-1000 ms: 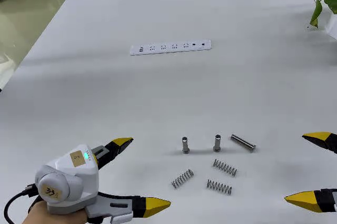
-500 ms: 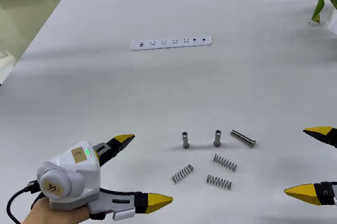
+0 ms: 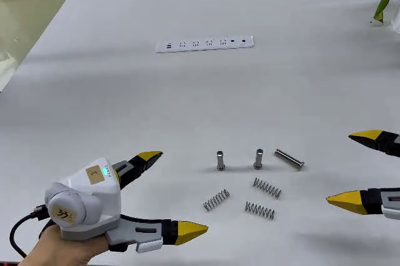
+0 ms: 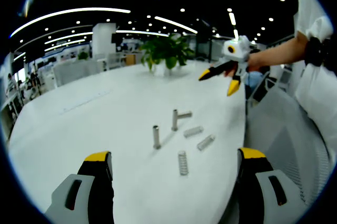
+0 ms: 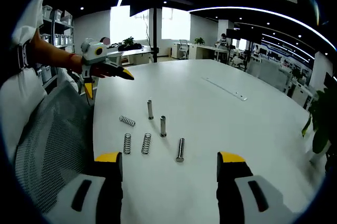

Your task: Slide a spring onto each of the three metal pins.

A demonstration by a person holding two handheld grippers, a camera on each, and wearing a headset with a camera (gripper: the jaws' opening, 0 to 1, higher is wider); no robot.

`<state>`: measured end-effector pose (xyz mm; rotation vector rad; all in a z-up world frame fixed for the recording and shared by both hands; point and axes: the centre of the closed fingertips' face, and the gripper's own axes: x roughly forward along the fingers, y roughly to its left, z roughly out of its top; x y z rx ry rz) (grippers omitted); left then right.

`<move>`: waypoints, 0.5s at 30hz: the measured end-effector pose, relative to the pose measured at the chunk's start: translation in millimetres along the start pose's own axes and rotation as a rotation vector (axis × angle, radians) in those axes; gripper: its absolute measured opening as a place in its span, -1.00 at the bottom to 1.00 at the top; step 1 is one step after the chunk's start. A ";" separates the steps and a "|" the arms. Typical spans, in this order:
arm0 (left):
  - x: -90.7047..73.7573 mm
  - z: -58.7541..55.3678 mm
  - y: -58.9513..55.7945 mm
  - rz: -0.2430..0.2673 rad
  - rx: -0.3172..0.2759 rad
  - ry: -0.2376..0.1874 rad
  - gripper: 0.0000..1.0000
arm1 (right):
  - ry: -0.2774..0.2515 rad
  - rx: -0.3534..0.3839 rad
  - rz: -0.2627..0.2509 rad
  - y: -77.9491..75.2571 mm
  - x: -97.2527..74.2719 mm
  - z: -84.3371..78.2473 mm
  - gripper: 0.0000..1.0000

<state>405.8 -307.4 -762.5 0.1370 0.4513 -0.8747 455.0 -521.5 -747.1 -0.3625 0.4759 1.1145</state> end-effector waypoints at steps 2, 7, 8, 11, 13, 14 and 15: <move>-0.3 0.6 0.1 0.001 0.000 -0.003 1.00 | 0.002 -0.006 0.004 -1.3 4.5 3.7 0.44; -1.3 1.6 0.2 0.003 -0.001 -0.007 1.00 | 0.027 -0.032 0.015 -5.8 16.9 9.2 0.36; -1.4 1.6 0.2 0.004 -0.001 -0.007 1.00 | 0.031 -0.035 0.016 -6.3 18.6 10.0 0.34; -2.2 2.1 0.1 0.006 -0.005 -0.013 1.00 | 0.061 -0.044 0.022 -10.5 26.9 11.2 0.27; -2.4 2.2 0.1 0.007 -0.008 -0.015 1.00 | 0.072 -0.046 0.025 -12.6 31.1 11.8 0.20; -2.4 2.7 -0.4 0.008 -0.009 -0.017 1.00 | 0.074 -0.047 0.028 -13.8 33.5 12.7 0.18; -2.5 2.8 -0.7 0.008 -0.010 -0.018 1.00 | 0.078 -0.041 0.029 -14.9 35.5 13.2 0.17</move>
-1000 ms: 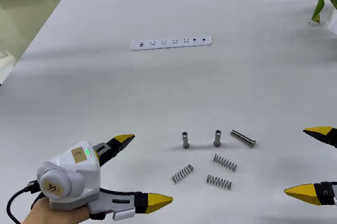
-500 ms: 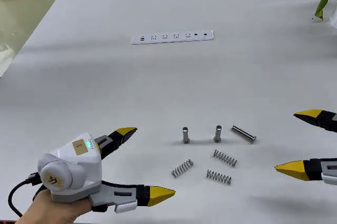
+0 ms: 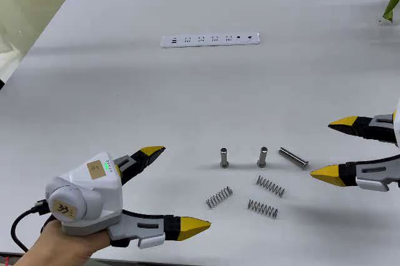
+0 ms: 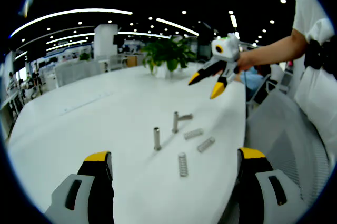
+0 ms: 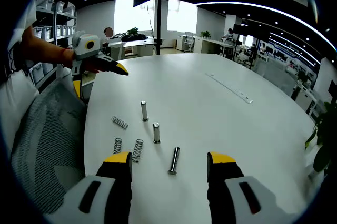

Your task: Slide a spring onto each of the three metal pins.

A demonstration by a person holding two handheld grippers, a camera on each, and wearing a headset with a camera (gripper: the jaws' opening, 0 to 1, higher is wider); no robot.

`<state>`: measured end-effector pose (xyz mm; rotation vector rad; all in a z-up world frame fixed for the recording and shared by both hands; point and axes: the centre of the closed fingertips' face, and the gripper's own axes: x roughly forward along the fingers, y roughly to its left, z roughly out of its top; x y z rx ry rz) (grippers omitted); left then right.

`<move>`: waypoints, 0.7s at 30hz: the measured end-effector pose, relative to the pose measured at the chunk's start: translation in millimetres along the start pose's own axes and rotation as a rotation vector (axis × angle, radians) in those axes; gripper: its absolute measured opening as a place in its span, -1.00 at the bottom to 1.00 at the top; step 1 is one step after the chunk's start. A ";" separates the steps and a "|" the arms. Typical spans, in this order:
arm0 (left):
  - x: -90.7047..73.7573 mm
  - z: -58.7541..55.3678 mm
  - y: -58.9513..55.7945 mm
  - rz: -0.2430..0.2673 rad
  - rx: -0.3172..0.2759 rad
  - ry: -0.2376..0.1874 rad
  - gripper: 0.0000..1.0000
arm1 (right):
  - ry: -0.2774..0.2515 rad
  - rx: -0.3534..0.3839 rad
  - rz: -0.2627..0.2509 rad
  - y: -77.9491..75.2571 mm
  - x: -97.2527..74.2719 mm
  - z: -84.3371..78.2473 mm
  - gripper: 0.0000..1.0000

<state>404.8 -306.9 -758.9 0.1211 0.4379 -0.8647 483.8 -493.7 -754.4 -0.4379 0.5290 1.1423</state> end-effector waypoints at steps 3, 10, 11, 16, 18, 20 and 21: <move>-0.7 0.0 0.3 0.004 -0.004 -0.003 1.00 | 0.016 0.012 0.006 -2.4 6.1 0.9 0.12; -1.6 0.0 -0.9 0.006 -0.014 -0.009 1.00 | 0.077 0.006 0.023 -5.5 22.4 0.0 0.00; -1.6 0.0 -0.6 0.007 -0.014 -0.010 1.00 | 0.085 0.007 0.025 -5.7 24.5 -0.1 -0.02; -1.2 1.1 -0.8 0.004 -0.017 -0.014 1.00 | 0.137 0.011 0.023 -11.8 38.0 -2.5 -0.10; -1.0 0.5 -0.8 0.003 -0.017 -0.012 1.00 | 0.146 0.008 0.024 -13.0 42.4 -2.1 -0.14; -0.6 0.5 -1.2 0.001 -0.019 -0.015 1.00 | 0.167 0.015 0.029 -14.2 47.6 -3.0 -0.20; -0.5 0.0 -1.1 0.001 -0.020 -0.014 1.00 | 0.173 0.018 0.030 -14.7 49.5 -3.1 -0.24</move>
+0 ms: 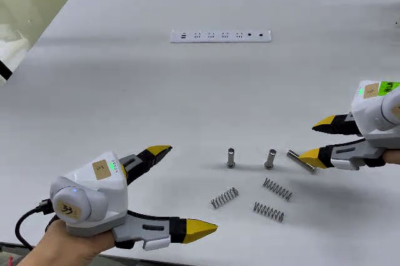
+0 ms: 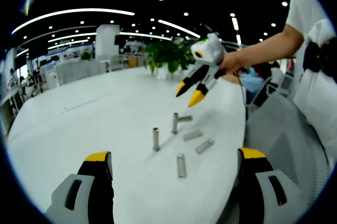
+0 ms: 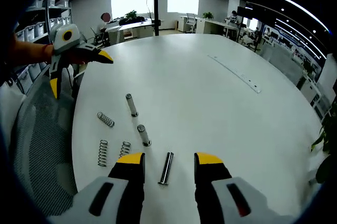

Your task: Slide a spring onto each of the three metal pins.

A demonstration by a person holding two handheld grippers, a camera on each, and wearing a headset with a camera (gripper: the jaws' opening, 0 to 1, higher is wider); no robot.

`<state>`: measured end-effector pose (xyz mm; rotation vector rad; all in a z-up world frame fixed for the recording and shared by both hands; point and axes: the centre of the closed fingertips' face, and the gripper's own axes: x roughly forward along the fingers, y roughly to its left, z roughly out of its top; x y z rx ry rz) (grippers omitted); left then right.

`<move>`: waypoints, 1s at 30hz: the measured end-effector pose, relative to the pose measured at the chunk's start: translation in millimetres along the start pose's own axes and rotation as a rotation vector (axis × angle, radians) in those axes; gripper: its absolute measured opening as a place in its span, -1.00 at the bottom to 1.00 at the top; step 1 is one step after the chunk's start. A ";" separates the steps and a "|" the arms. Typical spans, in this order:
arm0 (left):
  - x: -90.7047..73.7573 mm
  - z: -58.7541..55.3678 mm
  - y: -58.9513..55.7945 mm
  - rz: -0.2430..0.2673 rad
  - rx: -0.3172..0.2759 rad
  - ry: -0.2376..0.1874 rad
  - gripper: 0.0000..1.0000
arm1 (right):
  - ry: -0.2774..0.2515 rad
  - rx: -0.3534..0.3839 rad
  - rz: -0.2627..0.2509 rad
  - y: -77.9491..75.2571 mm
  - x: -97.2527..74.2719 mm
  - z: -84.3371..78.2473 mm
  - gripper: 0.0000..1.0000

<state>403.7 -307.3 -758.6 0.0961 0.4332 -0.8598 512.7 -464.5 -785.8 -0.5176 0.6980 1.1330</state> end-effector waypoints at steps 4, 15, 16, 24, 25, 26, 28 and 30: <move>-0.4 -0.6 1.3 0.002 -0.005 -0.002 1.00 | 0.044 -0.003 0.009 -0.9 9.3 -1.9 -0.36; -2.7 0.8 7.1 0.016 -0.028 -0.022 1.00 | 0.155 -0.007 0.035 -5.7 34.9 -15.5 -0.52; -2.9 0.6 7.6 0.017 -0.030 -0.023 1.00 | 0.161 -0.009 0.037 -5.3 36.0 -16.3 -0.54; -4.2 1.3 11.1 0.027 -0.045 -0.034 1.00 | 0.225 -0.007 0.044 -1.9 45.2 -22.3 -0.64; -4.3 0.9 11.2 0.027 -0.047 -0.035 1.00 | 0.238 -0.002 0.046 -1.4 46.4 -24.0 -0.66; -4.3 0.6 11.4 0.027 -0.048 -0.034 1.00 | 0.239 -0.002 0.048 -0.9 47.2 -24.4 -0.66; -4.5 0.5 12.0 0.028 -0.051 -0.036 1.00 | 0.250 0.005 0.050 0.1 48.7 -25.6 -0.67; -4.8 0.6 12.3 0.029 -0.053 -0.037 0.95 | 0.258 0.011 0.052 -3.7 52.5 -27.4 -0.68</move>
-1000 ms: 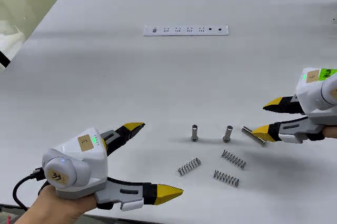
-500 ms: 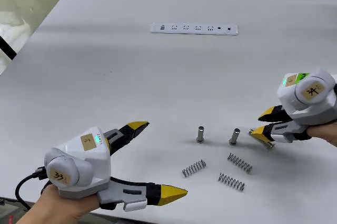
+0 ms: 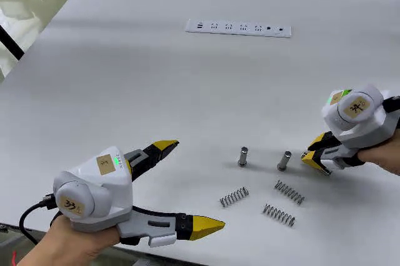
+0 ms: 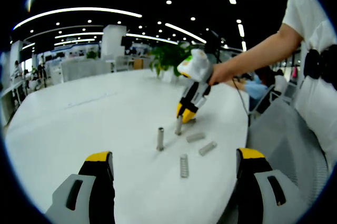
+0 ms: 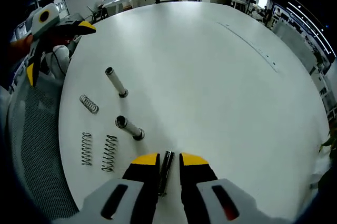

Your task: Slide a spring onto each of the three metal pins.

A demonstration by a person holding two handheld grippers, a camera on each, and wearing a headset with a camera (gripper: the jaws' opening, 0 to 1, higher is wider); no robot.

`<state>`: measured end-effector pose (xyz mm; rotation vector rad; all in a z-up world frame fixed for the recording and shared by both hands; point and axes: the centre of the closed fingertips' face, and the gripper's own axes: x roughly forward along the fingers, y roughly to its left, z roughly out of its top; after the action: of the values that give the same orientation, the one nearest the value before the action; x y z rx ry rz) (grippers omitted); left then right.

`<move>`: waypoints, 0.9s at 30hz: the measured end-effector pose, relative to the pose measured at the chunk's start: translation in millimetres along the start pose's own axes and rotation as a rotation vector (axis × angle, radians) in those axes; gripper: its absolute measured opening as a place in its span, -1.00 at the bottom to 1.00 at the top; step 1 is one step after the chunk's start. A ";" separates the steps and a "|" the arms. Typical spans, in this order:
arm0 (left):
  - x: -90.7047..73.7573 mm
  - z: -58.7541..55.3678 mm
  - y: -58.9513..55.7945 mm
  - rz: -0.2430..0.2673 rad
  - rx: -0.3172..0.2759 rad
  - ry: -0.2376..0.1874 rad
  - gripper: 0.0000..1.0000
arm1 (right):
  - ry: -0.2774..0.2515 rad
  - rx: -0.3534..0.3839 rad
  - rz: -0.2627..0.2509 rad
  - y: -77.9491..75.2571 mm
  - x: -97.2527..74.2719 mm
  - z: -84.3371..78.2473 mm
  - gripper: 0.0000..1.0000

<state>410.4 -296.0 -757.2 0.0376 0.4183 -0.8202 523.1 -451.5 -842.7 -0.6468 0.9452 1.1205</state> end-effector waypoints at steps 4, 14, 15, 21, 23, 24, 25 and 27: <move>0.2 0.8 0.9 0.003 -0.005 -0.007 0.98 | 0.014 0.010 0.003 1.7 1.9 -1.3 -0.71; 0.0 -2.3 0.8 0.002 -0.010 -0.004 0.97 | 0.042 -0.008 0.005 5.2 4.2 -1.5 -0.76; -0.1 -2.2 0.7 0.002 -0.011 -0.006 0.97 | 0.045 -0.011 0.006 5.3 4.2 -1.1 -0.76; -0.4 -1.7 1.1 0.004 -0.015 -0.010 0.97 | 0.061 -0.028 0.005 5.7 3.9 -0.5 -0.79; -0.6 -1.8 1.5 0.006 -0.016 -0.010 0.97 | 0.065 -0.033 0.004 5.8 3.8 -0.6 -0.79; -0.7 -1.8 1.5 0.006 -0.016 -0.011 0.97 | 0.066 -0.032 0.004 5.9 3.6 -0.8 -0.79; -0.8 -1.9 1.5 0.007 -0.016 -0.011 0.97 | 0.067 -0.032 0.005 5.7 3.9 -0.8 -0.79; -0.9 -1.7 1.3 0.006 -0.016 -0.012 0.97 | 0.068 -0.034 0.005 6.0 3.9 -1.0 -0.79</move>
<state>410.2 -294.1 -758.7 0.0191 0.4129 -0.8105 517.7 -448.5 -846.6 -0.7145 0.9877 1.1267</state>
